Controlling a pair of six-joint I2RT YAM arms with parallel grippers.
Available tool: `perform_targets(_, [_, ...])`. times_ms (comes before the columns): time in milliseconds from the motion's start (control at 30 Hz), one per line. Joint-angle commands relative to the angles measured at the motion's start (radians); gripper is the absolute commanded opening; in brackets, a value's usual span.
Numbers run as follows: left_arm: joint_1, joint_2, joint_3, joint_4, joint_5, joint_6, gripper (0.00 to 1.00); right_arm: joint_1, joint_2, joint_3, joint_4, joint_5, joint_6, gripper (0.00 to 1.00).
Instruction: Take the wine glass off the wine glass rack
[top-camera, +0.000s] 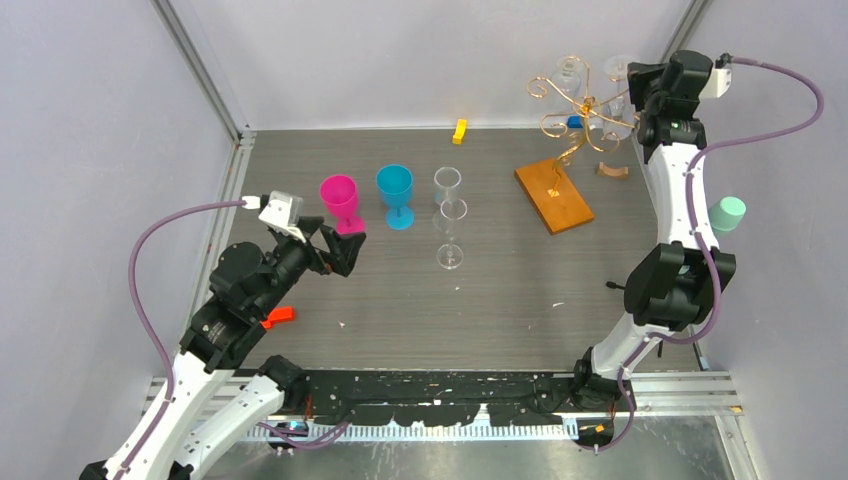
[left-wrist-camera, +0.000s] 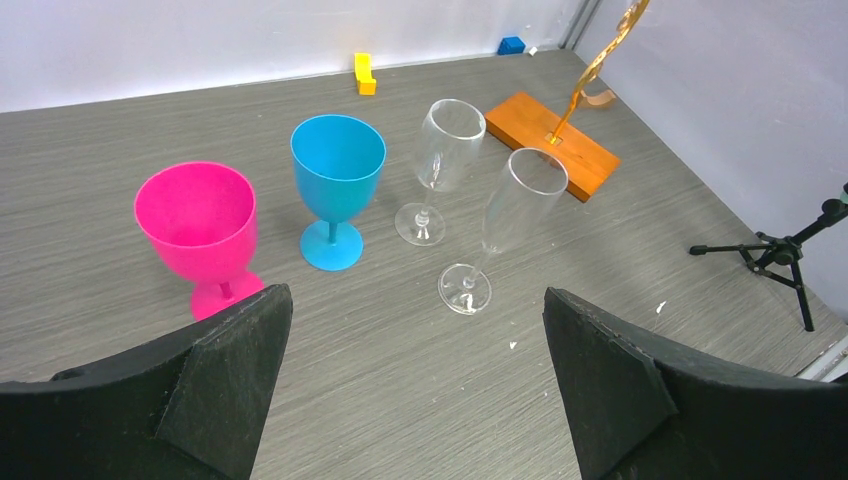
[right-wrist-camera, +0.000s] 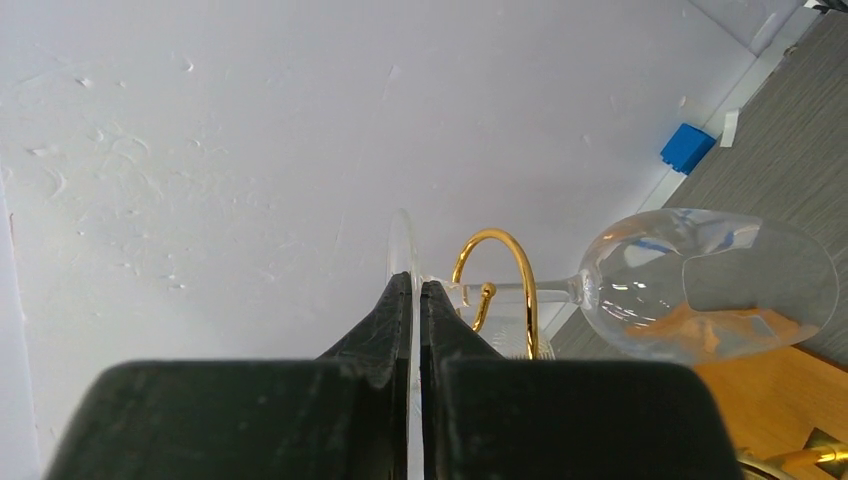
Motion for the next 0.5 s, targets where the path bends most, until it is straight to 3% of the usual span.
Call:
perform_targets(0, [0.003,-0.008,0.031,0.012,-0.012,-0.003,1.0,-0.006,-0.067,0.062,-0.035,0.072,0.0,0.0])
perform_targets(167, [0.003,-0.009,0.031,0.011,-0.013,-0.003,0.98,-0.007,-0.039,0.121,-0.13,0.101,-0.002,0.0])
perform_targets(467, [0.003,-0.011,0.036,0.008,-0.017,-0.002,0.98,-0.009,-0.018,0.143,-0.128,0.115,-0.021,0.0])
